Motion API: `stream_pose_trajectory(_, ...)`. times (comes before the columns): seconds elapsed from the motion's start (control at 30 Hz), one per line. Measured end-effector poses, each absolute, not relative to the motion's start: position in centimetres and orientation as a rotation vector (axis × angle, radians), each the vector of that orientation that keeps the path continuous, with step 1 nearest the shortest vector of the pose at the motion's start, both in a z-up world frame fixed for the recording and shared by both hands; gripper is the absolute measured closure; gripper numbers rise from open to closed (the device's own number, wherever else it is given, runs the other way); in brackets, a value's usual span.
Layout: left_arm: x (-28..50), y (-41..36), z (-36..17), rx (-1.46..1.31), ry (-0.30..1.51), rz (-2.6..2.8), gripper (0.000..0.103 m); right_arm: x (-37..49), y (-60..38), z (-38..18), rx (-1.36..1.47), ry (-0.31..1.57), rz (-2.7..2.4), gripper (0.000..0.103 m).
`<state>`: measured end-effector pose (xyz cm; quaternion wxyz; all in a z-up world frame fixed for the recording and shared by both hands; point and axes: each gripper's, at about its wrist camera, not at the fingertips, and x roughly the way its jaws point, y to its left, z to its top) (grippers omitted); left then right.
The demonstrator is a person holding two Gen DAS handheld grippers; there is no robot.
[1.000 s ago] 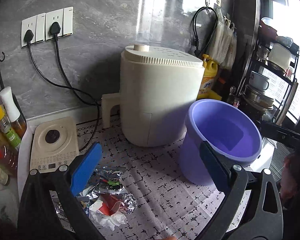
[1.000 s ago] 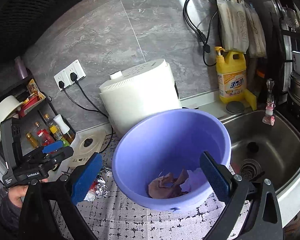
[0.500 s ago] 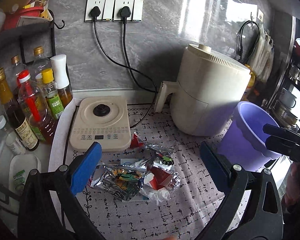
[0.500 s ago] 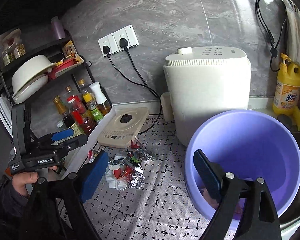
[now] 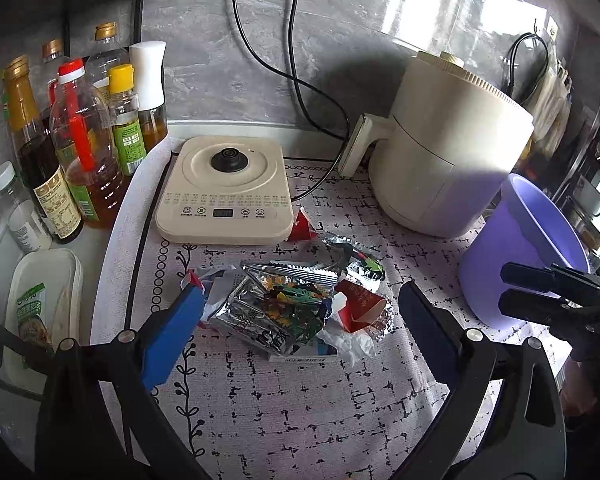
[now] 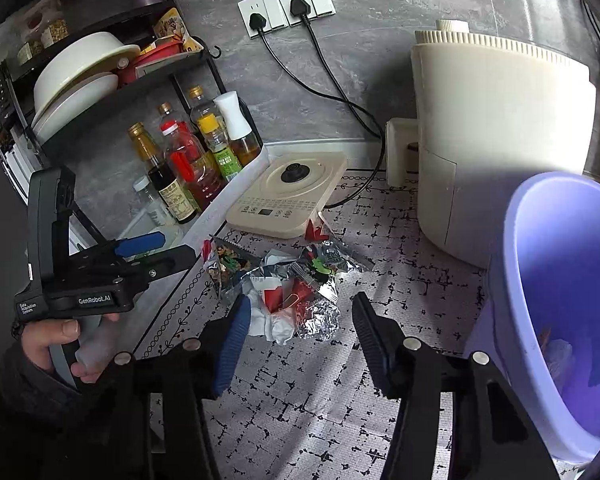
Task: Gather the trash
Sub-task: 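Move both tools back to the remaining trash pile, then grasp the silver snack bag with the left tool while the right grasps a red wrapper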
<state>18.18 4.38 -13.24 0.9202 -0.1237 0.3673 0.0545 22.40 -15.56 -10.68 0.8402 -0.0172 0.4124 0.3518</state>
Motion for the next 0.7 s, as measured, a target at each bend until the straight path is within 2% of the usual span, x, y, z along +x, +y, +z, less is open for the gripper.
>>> stream_pose_trajectory(0.47, 22.7, 5.7, -18.3, -0.271, 0.833, 0.107, 0.006, 25.8, -12.8, -14.9, -0.064, 0.998, 0.741, 0.051)
stream_pose_trajectory(0.6, 23.4, 5.6, -18.9, -0.250, 0.841, 0.103, 0.007, 26.6, -11.4, -16.4, -0.073, 1.040, 0.770, 0.056)
stream_pose_trajectory(0.7, 23.8, 6.1, -19.2, -0.275, 0.854, 0.095, 0.021, 27.1, -10.5, -17.4, -0.075, 1.071, 0.788, 0.061)
